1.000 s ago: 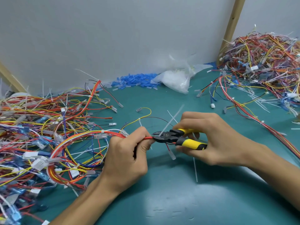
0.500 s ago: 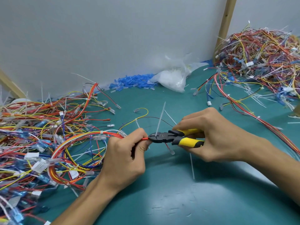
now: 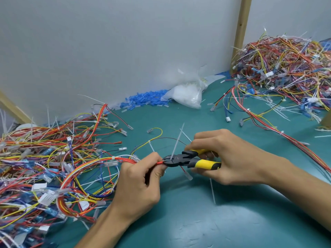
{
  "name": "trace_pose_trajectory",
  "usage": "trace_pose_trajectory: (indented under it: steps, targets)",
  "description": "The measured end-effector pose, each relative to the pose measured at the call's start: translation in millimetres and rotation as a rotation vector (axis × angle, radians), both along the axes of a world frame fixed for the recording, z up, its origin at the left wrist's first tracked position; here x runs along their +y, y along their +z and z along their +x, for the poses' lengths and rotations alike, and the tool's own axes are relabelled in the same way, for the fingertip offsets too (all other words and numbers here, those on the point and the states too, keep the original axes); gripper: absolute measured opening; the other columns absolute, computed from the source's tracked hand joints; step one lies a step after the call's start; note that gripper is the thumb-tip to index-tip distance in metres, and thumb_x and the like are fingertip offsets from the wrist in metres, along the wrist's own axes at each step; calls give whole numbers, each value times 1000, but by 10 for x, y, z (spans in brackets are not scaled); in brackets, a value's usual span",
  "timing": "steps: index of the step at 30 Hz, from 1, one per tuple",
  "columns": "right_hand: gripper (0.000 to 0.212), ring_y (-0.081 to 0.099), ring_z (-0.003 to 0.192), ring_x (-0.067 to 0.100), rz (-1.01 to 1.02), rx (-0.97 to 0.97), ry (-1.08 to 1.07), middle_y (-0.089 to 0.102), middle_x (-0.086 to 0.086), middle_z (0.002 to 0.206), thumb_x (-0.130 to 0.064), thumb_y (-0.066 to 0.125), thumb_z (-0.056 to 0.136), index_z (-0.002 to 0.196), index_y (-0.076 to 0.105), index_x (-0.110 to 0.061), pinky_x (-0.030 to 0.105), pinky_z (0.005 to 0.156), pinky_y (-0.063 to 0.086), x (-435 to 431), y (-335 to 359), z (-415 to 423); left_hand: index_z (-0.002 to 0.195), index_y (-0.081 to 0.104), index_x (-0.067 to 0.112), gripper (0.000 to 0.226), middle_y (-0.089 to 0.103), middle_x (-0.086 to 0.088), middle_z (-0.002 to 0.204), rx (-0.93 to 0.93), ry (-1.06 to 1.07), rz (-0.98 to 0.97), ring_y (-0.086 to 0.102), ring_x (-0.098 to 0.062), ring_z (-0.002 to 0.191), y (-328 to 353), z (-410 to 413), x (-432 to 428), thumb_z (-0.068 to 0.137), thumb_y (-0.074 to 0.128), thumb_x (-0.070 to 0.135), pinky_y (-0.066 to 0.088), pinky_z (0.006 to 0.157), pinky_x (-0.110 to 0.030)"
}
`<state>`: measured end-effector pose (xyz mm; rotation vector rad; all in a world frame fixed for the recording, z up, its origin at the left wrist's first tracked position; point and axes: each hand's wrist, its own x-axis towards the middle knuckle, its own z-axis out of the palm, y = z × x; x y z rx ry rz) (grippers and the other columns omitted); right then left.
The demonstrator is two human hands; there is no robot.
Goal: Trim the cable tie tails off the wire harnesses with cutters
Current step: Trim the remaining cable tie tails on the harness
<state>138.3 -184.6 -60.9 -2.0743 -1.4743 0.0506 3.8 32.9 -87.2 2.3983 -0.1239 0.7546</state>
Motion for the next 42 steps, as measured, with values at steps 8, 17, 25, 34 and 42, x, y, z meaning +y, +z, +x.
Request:
trace_pose_trajectory:
  steps: [8,17,25,34,42]
  targets:
    - [16,38,64,23,-5,6,-17,50,2,67,-26,68,87,77,65,-14,40,54,36,7,-27,-12,73,40,36,37,27,12,54,9,7,-21,24,-8,45,11,3,9,90,59,9,14,48,-13]
    - [14,42,65,21,-7,28,-21,54,1,70,-23,74,88,80,65,-15,38,54,37,36,-54,-10,70,49,28,32,27,15,52,5,24,-33,26,-6,44,-1,-1,21,88,63,7,15,49,-12]
    - [15,38,63,22,-3,8,-17,51,4,67,-26,72,87,80,66,-14,32,51,32,36,-59,-5,70,63,18,20,32,10,51,-2,37,-37,30,-11,44,-44,11,36,86,65,6,17,47,-12]
    - [9,48,67,19,14,-4,5,58,-3,75,-27,75,87,92,70,-21,34,55,41,12,-60,16,70,65,17,20,35,8,50,-4,30,-66,27,-6,43,-37,2,21,89,62,11,17,48,-11]
    - [13,53,72,20,24,10,19,59,-5,82,-25,77,88,99,70,-24,40,61,46,15,-62,22,71,64,19,23,38,6,51,-39,24,-76,28,-6,43,-34,-3,19,91,56,22,18,47,-13]
